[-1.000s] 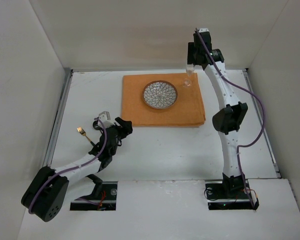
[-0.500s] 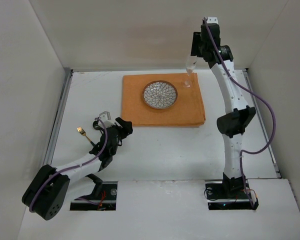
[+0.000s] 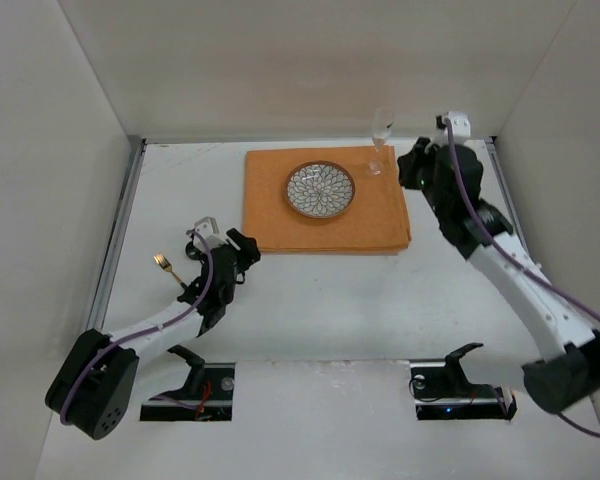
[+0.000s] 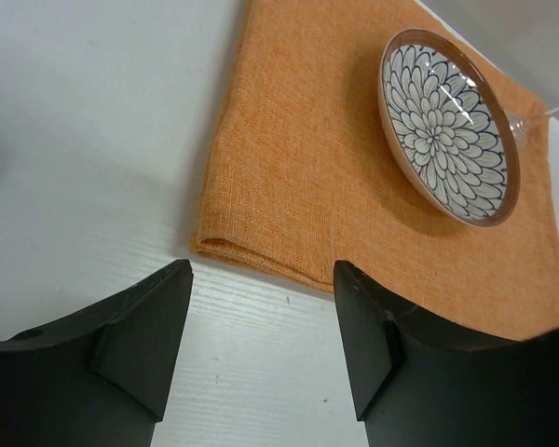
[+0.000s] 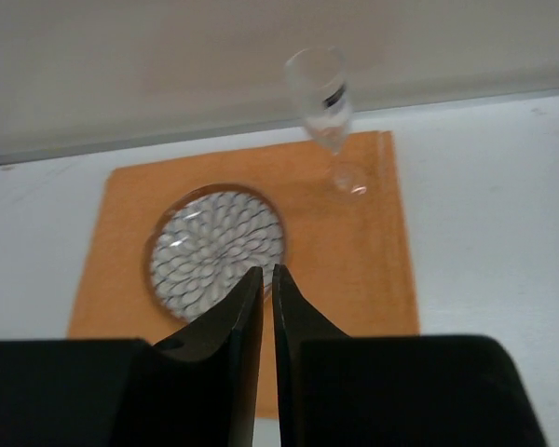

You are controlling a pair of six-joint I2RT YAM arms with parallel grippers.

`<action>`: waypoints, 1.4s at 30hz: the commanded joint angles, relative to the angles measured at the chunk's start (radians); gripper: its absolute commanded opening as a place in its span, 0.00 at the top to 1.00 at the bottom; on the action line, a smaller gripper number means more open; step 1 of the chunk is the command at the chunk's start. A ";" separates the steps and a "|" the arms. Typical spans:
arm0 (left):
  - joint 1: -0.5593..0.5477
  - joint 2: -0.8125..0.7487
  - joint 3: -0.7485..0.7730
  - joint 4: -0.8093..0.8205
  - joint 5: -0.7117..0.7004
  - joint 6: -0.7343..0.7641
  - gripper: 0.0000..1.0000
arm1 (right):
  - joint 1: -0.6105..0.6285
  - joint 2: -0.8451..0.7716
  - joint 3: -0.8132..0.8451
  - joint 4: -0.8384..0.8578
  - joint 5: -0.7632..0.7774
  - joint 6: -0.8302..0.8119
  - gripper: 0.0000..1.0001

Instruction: Set the dinner table for one person

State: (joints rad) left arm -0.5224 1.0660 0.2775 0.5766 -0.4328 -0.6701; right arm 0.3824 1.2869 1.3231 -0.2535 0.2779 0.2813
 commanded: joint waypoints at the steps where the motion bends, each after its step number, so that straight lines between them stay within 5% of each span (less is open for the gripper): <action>1: -0.021 0.029 0.071 -0.055 -0.084 0.032 0.41 | 0.055 -0.156 -0.269 0.321 -0.036 0.102 0.83; 10: 0.023 -0.108 0.206 -0.498 -0.086 -0.008 0.50 | 0.198 -0.323 -0.712 0.496 0.023 0.168 0.77; 16: 0.132 -0.178 0.200 -0.737 -0.086 -0.031 0.51 | 0.223 -0.383 -0.806 0.585 0.006 0.202 0.76; 38: 0.290 0.236 0.227 -0.546 0.055 -0.029 0.74 | 0.281 -0.314 -0.825 0.631 -0.049 0.222 0.69; 42: 0.308 0.233 0.212 -0.552 0.074 -0.042 0.93 | 0.273 -0.330 -0.831 0.629 -0.039 0.222 0.69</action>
State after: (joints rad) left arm -0.2276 1.2972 0.4866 0.0368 -0.4034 -0.7040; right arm 0.6559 0.9813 0.5037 0.3080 0.2382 0.4950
